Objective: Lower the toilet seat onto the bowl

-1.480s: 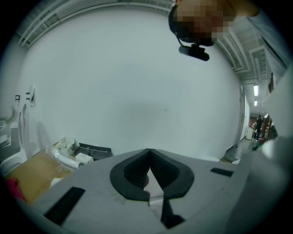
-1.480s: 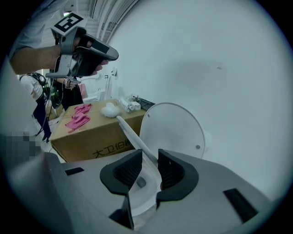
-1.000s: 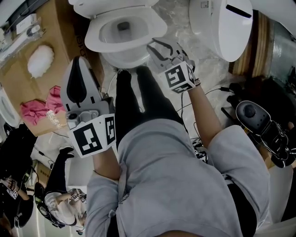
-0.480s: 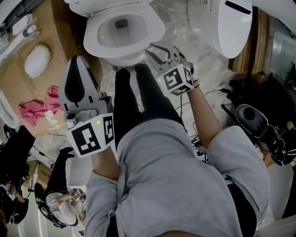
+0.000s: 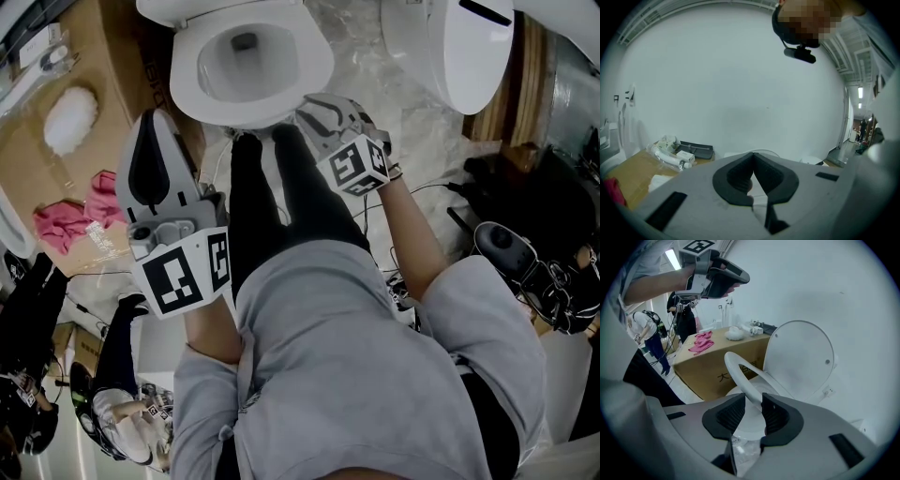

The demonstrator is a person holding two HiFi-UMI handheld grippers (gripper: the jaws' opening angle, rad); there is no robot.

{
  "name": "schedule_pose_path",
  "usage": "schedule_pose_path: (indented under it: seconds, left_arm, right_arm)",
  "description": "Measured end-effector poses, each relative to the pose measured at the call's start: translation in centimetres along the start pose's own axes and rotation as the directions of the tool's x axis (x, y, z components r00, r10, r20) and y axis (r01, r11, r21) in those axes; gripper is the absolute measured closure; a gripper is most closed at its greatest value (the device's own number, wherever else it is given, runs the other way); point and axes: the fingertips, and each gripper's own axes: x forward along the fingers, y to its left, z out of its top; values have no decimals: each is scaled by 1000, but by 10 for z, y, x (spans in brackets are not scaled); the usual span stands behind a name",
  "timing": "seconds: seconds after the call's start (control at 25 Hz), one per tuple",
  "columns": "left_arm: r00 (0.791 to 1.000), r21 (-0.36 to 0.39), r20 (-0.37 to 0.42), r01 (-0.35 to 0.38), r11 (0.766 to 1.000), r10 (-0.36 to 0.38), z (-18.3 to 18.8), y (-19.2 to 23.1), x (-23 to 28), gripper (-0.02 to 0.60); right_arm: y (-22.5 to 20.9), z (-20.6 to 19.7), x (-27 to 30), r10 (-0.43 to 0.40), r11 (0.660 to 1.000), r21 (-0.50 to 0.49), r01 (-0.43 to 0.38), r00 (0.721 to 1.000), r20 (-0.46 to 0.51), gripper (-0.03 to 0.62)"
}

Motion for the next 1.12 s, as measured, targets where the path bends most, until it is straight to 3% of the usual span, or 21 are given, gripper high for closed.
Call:
schedule_pose_path:
  seconds: [1.12]
  left_arm:
    - [999, 18, -50, 12, 1000, -11, -30, 8, 0, 580]
  right_arm:
    - [61, -78, 33, 69, 997, -33, -75, 984, -165, 493]
